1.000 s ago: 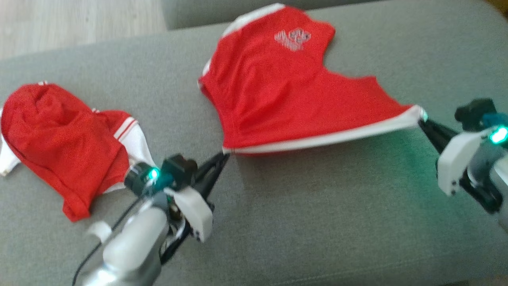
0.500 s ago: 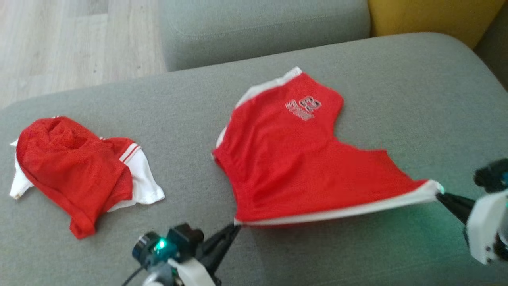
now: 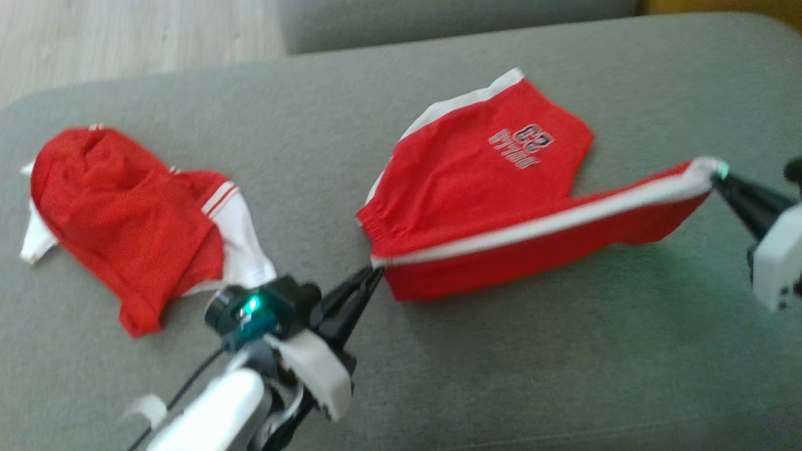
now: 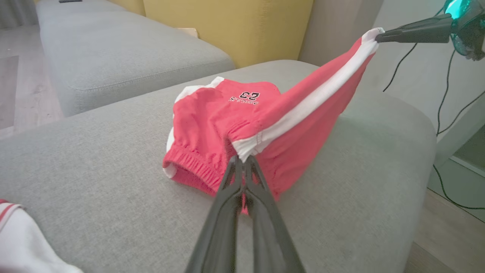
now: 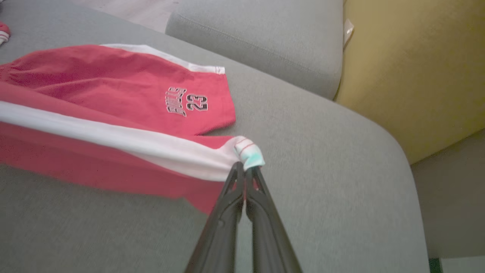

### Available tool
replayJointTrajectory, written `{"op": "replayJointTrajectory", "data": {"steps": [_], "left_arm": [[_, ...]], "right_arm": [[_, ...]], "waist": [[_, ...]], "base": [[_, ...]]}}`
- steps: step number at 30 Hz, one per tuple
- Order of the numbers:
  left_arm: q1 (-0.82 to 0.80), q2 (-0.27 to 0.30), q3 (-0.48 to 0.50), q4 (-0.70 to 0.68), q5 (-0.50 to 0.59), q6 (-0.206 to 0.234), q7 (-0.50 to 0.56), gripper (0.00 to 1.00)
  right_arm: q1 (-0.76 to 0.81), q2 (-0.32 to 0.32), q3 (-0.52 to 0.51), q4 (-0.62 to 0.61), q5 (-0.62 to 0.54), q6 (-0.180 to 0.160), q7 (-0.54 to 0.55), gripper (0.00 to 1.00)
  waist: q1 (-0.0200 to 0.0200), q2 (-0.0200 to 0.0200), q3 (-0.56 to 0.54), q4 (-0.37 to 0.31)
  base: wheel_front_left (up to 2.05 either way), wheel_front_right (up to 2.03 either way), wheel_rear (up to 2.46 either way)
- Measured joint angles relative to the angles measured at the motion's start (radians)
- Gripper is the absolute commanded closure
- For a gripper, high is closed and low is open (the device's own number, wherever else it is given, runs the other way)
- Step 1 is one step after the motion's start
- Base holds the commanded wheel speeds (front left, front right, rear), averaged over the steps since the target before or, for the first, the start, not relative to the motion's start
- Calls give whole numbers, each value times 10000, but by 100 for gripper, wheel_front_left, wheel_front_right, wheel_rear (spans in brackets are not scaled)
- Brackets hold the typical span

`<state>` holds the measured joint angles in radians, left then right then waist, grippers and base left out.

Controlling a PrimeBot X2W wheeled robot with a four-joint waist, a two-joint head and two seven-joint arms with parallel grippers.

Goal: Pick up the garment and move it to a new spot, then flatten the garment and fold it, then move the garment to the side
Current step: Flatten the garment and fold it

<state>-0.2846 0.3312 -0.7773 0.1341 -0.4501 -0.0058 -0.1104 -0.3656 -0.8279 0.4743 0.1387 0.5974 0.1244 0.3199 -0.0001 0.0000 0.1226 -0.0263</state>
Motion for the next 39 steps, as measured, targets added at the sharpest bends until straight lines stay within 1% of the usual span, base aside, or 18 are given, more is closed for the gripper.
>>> {"op": "replayJointTrajectory", "data": {"steps": [4, 8, 10, 14, 18, 28, 31, 32, 39], "left_arm": [[-609, -284, 104, 326, 2, -17, -23, 100], [-1199, -612, 94, 700, 79, -123, -73, 100], [-1533, -817, 94, 907, 88, -140, -138, 100], [-2297, -1220, 92, 1379, 88, -313, -194, 100], [-3067, -1507, 102, 2034, 100, -422, -337, 100], [-4170, -2128, 86, 3436, 176, -642, -780, 100], [-4311, -2190, 35, 3666, 178, -673, -842, 100], [-4385, -2230, 31, 3789, 176, -742, -867, 100], [-4719, -2454, 75, 4330, 174, -740, -1131, 100]], "right_arm": [[-962, 242, 0, 205, -481, 0, 186, 100], [-2082, 460, 194, 872, -771, 0, 324, 100], [-2644, 548, 370, 1283, -876, -2, 322, 100], [-3663, 635, 725, 2044, -972, 0, 215, 100], [-4548, 683, 1221, 2621, -1028, -2, 109, 100], [-6218, 934, 2395, 3977, -965, -2, -372, 100], [-6446, 966, 2656, 4205, -884, -2, -483, 100], [-6553, 974, 2771, 4311, -834, -2, -512, 100], [-7236, 1099, 3348, 4991, -476, -2, -936, 100]], "waist": [[0, 0, 429, 385], [0, 0, 864, 791], [0, 0, 1087, 978], [0, 0, 1548, 1329], [1, 0, 2013, 1608], [2, 0, 2882, 2064], [2, -1, 2981, 2117], [2, 0, 3025, 2139], [1, 0, 3269, 2237]], "base": [[0, 0, 0], [0, 0, 0], [0, 0, 0], [0, 0, 0], [0, 0, 0], [0, 0, 0], [0, 0, 0], [0, 0, 0], [0, 0, 0]]}}
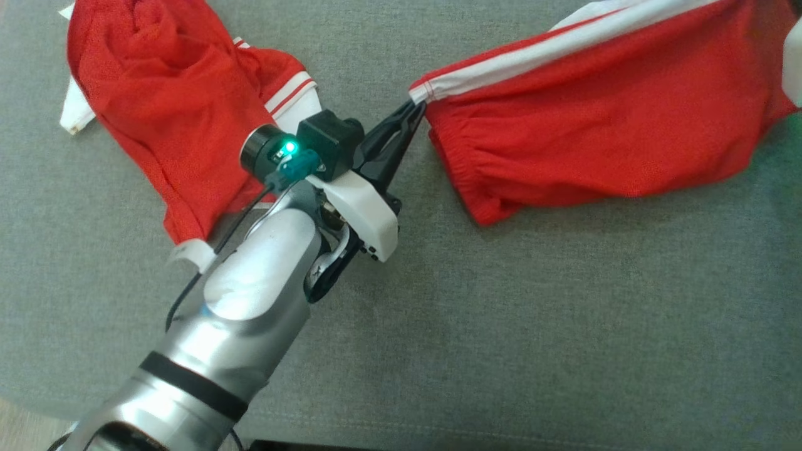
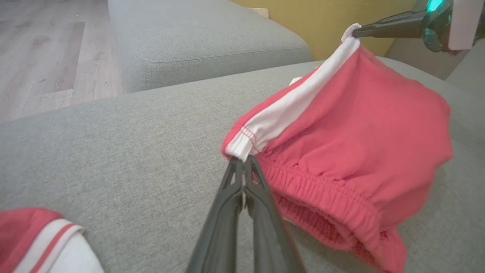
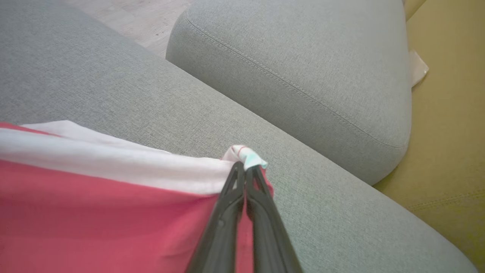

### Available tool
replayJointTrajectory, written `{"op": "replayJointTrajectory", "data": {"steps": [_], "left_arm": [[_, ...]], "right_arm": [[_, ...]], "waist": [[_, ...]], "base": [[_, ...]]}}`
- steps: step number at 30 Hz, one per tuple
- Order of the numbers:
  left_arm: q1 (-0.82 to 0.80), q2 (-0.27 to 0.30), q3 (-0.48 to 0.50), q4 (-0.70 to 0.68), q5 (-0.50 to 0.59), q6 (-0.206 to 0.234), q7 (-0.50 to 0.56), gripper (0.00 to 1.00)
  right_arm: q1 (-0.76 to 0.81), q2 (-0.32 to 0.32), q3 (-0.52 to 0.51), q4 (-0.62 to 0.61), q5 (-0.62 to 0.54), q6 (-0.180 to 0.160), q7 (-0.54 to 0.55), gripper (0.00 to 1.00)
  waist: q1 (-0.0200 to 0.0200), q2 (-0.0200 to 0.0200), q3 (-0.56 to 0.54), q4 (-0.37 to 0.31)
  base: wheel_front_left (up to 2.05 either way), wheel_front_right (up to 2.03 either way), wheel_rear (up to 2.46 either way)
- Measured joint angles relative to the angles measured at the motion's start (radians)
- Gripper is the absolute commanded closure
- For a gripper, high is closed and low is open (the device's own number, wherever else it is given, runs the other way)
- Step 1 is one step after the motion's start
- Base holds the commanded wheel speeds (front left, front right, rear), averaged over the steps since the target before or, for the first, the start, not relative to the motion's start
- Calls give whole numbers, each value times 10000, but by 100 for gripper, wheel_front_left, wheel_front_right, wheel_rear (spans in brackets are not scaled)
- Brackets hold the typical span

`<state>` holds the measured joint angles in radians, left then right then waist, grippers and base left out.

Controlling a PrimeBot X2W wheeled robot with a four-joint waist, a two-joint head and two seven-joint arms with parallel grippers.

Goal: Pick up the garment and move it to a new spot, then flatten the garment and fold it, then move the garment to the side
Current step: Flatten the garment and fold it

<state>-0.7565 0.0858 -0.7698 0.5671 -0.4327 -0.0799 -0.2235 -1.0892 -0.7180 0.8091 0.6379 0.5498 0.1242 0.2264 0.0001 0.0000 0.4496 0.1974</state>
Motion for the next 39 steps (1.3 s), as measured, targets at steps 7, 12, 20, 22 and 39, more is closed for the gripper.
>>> {"op": "replayJointTrajectory", "data": {"steps": [7, 12, 20, 22, 39], "left_arm": [[-171, -113, 77, 539, -15, 12, -173, 0], [-248, -153, 226, 729, -15, 23, -249, 0], [181, -90, 1227, -65, -46, 458, -280, 0], [786, -63, 1793, -623, -146, 640, -305, 0], [4663, -221, 4123, -3124, 311, 968, -305, 0]], "right_arm": [[-311, 251, 140, 828, 621, 0, -219, 0], [-370, 359, 188, 1195, 660, 0, -840, 0], [-107, 980, -662, 1264, 1455, 0, -2692, 0], [414, 1361, -1081, 1068, 1707, 0, -3298, 0], [5576, 4456, -5390, -403, -242, 0, -4742, 0]], "waist": [[0, 0, 83, -22], [0, 0, -79, -162], [0, 0, -870, -508], [0, 0, -1256, -705], [-1, 0, -3221, -1859]], "base": [[0, 0, 0], [0, 0, 0], [0, 0, 0], [0, 0, 0], [0, 0, 0]]}}
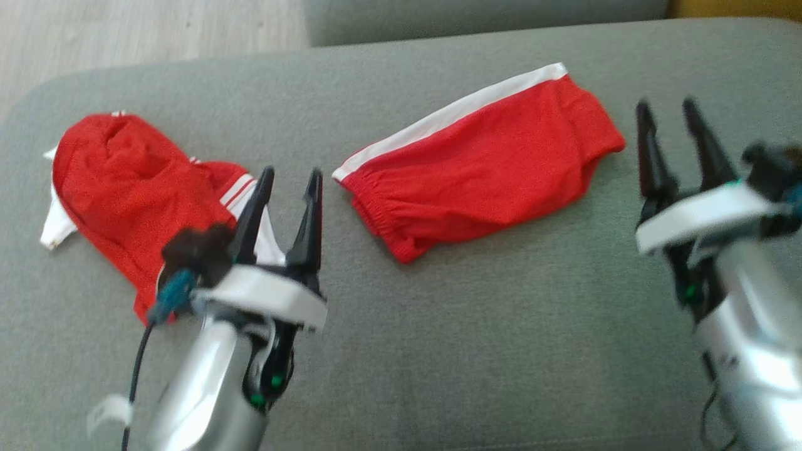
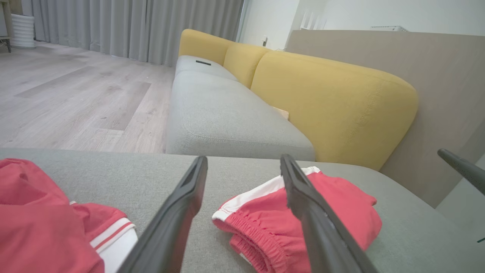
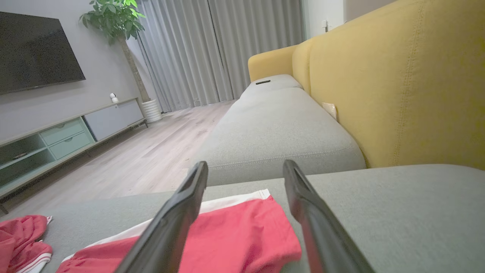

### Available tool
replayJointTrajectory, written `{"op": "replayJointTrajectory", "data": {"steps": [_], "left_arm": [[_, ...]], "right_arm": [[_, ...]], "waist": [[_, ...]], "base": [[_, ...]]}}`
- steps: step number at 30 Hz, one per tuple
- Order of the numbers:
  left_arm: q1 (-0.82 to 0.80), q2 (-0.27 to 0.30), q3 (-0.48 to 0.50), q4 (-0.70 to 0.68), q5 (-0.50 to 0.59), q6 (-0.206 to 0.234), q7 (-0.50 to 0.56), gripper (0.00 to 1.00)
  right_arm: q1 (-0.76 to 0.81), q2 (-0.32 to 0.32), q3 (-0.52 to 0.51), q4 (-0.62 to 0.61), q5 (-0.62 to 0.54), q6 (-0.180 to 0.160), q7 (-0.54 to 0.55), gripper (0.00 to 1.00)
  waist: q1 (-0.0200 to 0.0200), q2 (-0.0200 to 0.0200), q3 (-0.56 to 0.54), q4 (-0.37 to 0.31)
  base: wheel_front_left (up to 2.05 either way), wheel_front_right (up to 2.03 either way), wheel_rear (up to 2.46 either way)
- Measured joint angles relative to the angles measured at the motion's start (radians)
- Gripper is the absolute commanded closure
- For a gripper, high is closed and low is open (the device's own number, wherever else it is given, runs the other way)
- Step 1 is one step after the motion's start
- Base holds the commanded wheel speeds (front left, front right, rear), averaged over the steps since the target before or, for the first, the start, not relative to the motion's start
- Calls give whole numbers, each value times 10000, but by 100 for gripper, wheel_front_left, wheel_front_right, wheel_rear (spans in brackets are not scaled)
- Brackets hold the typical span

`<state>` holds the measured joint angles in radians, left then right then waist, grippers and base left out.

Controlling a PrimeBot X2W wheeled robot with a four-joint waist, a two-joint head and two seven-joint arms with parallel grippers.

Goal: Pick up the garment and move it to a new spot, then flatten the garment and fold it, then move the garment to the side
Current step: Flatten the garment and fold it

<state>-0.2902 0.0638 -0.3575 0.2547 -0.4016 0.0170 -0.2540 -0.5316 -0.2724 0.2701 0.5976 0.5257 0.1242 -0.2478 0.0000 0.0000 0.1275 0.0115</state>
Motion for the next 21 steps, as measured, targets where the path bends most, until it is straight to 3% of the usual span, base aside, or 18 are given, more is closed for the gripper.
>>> {"op": "replayJointTrajectory", "data": {"steps": [5, 10, 21], "left_arm": [[1126, -56, 529, -527, 502, -188, 0, 0], [1801, -98, 830, -888, 587, -278, 0, 0], [2041, -123, 447, -1143, 527, -330, 0, 0]], "right_arm": [[1761, 1331, -1695, -1302, -1317, -2, -4, 0], [3059, 2015, -2098, -2234, -1958, -2, 115, 0], [3712, 2161, -2644, -3296, -2082, -2, 1200, 0]], "waist": [[0, 0, -333, -234], [0, 0, -451, -316], [0, 0, -101, -84]], "base": [[0, 0, 0], [0, 0, 0], [0, 0, 0]]}}
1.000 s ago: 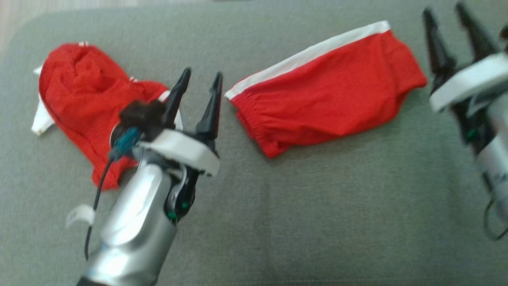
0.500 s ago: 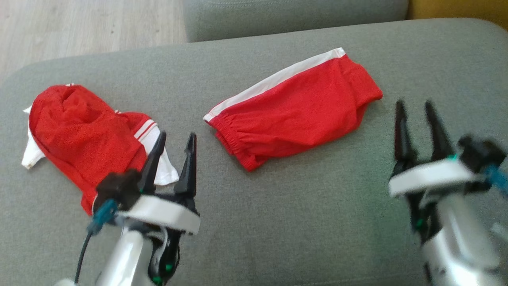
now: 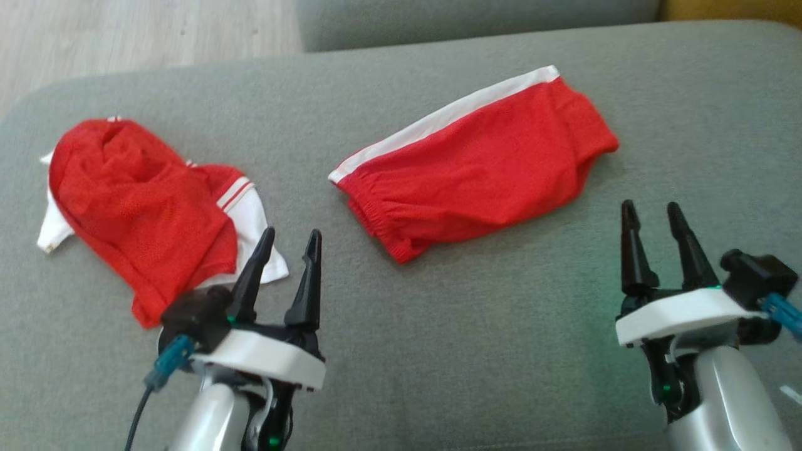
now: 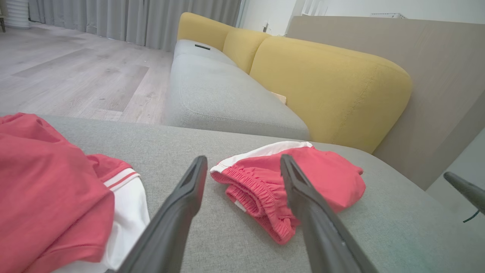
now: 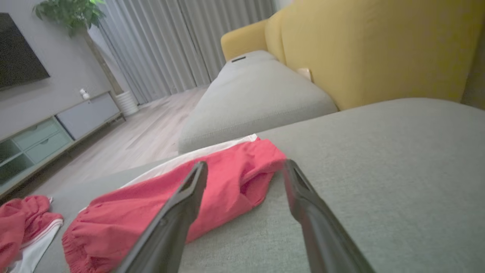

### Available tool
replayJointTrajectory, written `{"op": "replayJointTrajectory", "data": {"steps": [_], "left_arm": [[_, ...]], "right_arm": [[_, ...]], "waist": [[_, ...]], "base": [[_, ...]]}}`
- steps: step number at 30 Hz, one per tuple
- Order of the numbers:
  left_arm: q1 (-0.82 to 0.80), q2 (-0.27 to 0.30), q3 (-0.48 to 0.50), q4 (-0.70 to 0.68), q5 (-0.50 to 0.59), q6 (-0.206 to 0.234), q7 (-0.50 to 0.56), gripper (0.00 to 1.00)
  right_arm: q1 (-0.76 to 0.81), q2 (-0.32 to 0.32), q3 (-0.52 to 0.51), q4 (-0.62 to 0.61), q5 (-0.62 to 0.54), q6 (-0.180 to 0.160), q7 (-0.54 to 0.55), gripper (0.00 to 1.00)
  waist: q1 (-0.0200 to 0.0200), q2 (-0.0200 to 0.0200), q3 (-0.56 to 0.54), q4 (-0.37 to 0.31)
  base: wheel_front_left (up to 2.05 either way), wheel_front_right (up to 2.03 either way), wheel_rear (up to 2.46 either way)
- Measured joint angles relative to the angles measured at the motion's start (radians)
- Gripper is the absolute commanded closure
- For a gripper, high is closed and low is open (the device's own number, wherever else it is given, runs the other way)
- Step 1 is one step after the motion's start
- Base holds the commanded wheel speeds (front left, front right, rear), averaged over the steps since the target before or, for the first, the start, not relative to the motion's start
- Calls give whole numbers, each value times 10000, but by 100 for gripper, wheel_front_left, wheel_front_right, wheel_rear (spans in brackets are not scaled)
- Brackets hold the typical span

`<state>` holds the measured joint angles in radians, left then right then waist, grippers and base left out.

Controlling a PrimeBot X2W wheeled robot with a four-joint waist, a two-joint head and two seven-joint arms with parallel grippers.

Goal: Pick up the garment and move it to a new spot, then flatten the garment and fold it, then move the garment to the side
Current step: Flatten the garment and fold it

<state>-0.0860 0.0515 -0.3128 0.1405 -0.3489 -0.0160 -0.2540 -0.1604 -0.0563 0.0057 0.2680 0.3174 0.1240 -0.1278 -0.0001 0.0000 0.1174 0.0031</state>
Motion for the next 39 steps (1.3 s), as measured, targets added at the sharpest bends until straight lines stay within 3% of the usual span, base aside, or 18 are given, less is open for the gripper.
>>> {"op": "replayJointTrajectory", "data": {"steps": [6, 13, 19, 28, 39], "left_arm": [[-519, -12, -255, 13, -63, 75, 0, 0], [-651, -23, -650, 155, -213, 73, 0, 0], [-1020, -35, -1007, 240, -426, 140, 0, 0], [-1137, -36, -1277, -90, -591, 253, 0, 0], [-1266, -40, -1300, -102, -593, 261, 0, 0]], "right_arm": [[-854, 65, -485, 489, 598, 0, 788, 0], [-2755, 63, -2067, 2560, 1831, 0, 1912, 0], [-4088, 54, -3440, 4523, 1446, 0, 2826, 0], [-5251, 15, -4911, 5785, 59, 0, 3440, 0], [-6164, -115, -5358, 6518, -546, 0, 3436, 0]], "waist": [[0, 0, 533, 429], [0, 0, 1088, 1125], [1, 0, 1372, 1810], [0, 0, 1609, 2391], [1, 0, 1942, 2460]], "base": [[0, 0, 0], [0, 0, 0], [0, 0, 0], [0, 0, 0], [0, 0, 0]]}}
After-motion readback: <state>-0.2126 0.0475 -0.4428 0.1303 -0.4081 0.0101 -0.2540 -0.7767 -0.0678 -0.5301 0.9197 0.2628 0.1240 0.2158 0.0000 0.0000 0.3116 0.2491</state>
